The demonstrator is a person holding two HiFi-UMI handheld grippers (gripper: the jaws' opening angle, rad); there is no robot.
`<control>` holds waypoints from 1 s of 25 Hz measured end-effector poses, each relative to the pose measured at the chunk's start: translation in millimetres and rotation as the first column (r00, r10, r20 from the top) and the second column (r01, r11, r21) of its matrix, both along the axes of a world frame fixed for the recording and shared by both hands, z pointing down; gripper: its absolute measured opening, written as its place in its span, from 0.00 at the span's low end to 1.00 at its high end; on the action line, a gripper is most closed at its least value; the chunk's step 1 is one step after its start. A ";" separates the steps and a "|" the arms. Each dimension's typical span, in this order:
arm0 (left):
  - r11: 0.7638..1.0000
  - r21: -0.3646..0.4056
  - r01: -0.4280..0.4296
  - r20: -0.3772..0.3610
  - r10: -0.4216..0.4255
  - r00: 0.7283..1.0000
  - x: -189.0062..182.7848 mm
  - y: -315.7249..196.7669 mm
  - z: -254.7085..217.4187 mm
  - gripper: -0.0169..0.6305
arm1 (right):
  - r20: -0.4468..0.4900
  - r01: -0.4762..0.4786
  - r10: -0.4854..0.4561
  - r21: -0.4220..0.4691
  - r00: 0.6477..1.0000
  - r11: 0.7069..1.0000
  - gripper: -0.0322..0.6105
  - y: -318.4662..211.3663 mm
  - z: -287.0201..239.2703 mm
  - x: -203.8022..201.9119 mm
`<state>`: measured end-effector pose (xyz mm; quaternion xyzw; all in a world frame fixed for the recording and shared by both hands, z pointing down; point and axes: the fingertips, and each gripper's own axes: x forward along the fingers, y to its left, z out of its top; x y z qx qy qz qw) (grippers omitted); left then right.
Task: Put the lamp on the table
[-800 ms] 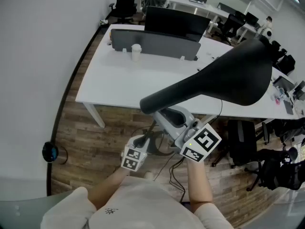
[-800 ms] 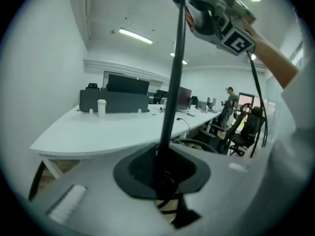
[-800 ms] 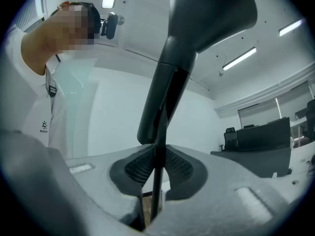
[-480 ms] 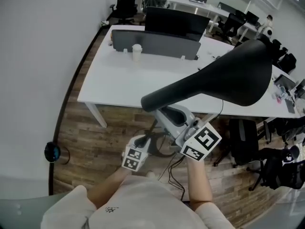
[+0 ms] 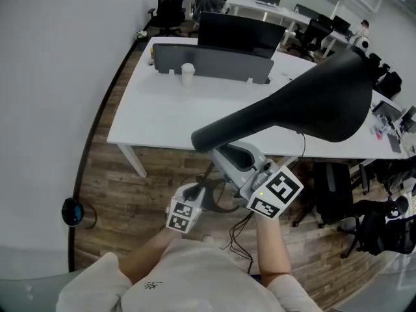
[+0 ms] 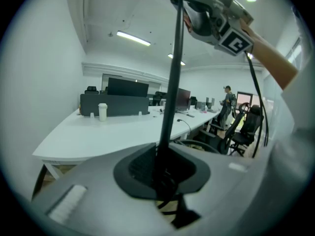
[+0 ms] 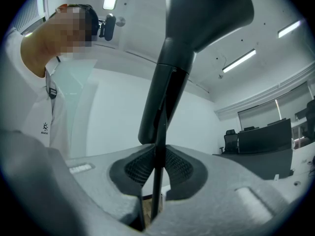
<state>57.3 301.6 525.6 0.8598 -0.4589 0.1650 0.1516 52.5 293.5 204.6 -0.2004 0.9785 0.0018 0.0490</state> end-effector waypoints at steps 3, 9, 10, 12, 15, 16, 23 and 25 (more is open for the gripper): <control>1.000 0.003 -0.008 -0.005 0.008 1.000 -3.1 -3.3 -1.7 0.11 | 0.000 -0.008 0.008 -0.003 1.000 1.000 0.13 -3.3 -1.5 -4.2; 0.999 0.018 -0.028 -0.008 0.029 1.000 -14.0 -7.4 -4.9 0.11 | 0.006 -0.030 0.030 -0.006 1.000 1.000 0.13 -6.7 -5.2 -14.0; 0.999 0.020 -0.033 -0.008 0.033 0.999 -15.9 -8.0 -5.4 0.11 | 0.006 -0.033 0.034 -0.005 0.999 0.999 0.13 -6.9 -5.7 -15.8; 0.999 0.024 -0.042 -0.008 0.042 0.999 -19.6 -7.9 -6.0 0.11 | 0.010 -0.042 0.042 -0.001 0.999 0.999 0.13 -5.9 -6.4 -19.7; 0.998 0.031 -0.056 -0.007 0.056 0.998 -26.2 -6.7 -7.4 0.11 | 0.012 -0.053 0.053 0.003 0.999 0.999 0.13 -3.9 -8.4 -27.0; 0.998 0.034 -0.061 -0.007 0.061 0.998 -28.4 -6.4 -8.0 0.11 | 0.011 -0.057 0.057 0.004 0.998 0.998 0.13 -4.0 -9.0 -29.5; 0.995 0.038 -0.091 -0.014 0.092 0.996 -47.9 0.1 -7.2 0.11 | 0.012 -0.080 0.080 0.003 0.997 0.997 0.13 -0.9 -8.2 -51.1; 0.995 0.040 -0.096 -0.015 0.096 0.995 -54.3 1.9 -7.4 0.10 | 0.009 -0.084 0.084 0.007 0.996 0.996 0.13 1.6 -8.5 -58.1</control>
